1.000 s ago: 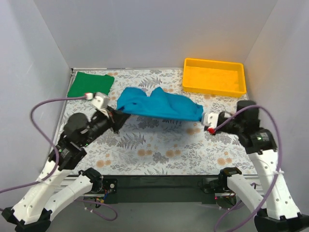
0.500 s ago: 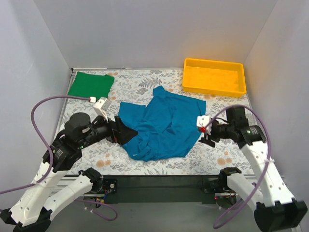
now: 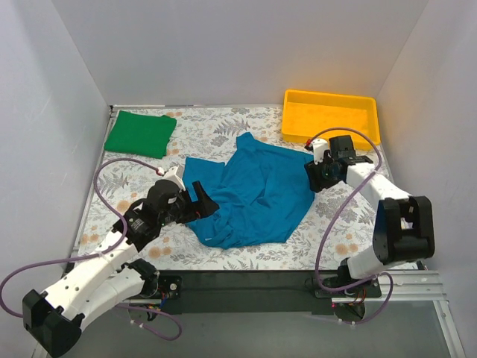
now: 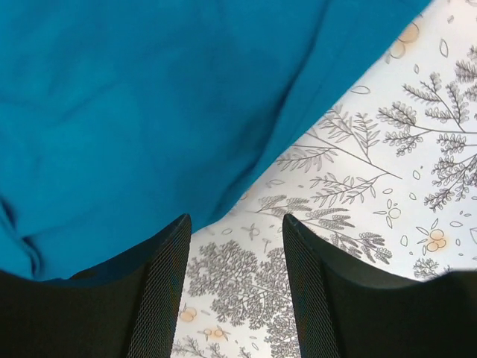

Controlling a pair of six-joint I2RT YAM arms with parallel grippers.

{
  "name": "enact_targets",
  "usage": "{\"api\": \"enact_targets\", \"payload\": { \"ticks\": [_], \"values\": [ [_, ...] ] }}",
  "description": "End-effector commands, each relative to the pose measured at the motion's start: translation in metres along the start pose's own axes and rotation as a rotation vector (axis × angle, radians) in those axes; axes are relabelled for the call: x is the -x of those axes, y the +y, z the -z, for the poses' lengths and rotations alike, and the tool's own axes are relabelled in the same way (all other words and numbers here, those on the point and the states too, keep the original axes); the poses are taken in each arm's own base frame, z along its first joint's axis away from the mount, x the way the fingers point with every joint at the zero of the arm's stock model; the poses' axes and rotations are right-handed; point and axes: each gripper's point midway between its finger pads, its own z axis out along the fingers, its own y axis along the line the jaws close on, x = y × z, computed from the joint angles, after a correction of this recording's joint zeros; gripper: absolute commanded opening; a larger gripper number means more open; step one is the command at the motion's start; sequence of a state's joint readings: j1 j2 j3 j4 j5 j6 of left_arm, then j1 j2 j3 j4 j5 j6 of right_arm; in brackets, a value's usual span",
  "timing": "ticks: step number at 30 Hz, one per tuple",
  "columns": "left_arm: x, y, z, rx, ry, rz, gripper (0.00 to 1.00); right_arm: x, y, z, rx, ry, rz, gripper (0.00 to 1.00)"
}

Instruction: Fold and stack the t-shirts

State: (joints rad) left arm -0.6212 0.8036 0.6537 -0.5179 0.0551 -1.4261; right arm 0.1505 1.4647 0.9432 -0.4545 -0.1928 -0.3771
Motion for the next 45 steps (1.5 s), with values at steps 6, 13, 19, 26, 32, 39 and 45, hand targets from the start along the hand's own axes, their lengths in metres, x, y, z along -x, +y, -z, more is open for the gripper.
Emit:
{"api": "enact_targets", "payload": {
  "ticks": [6, 13, 19, 26, 32, 39, 45],
  "values": [
    [0.024, 0.009, 0.007, 0.021, -0.181, 0.129, 0.83, 0.023, -0.038, -0.054, -0.086, 0.032, -0.207, 0.49],
    [0.024, 0.025, 0.009, 0.079, -0.218, 0.177, 0.78, -0.004, -0.056, -0.044, -0.134, 0.103, -0.207, 0.01],
    [0.026, 0.029, 0.009, 0.098, -0.236, 0.165, 0.72, -0.084, -0.083, 0.029, -0.263, 0.249, 0.032, 0.01],
    [0.018, 0.031, -0.012, 0.084, -0.204, 0.142, 0.72, -0.174, -0.085, 0.097, -0.348, 0.350, 0.194, 0.42],
    [0.021, 0.033, -0.040, 0.123, -0.145, 0.066, 0.76, -0.135, -0.077, 0.122, -0.348, 0.186, 0.208, 0.72],
    [0.002, 0.037, -0.075, 0.054, 0.049, 0.112, 0.64, -0.056, 0.026, 0.096, 0.288, -0.197, 0.226, 0.74],
    [-0.004, 0.042, -0.067, 0.067, 0.056, 0.124, 0.62, -0.035, 0.120, 0.065, 0.622, -0.162, 0.389, 0.76]
  ]
}}
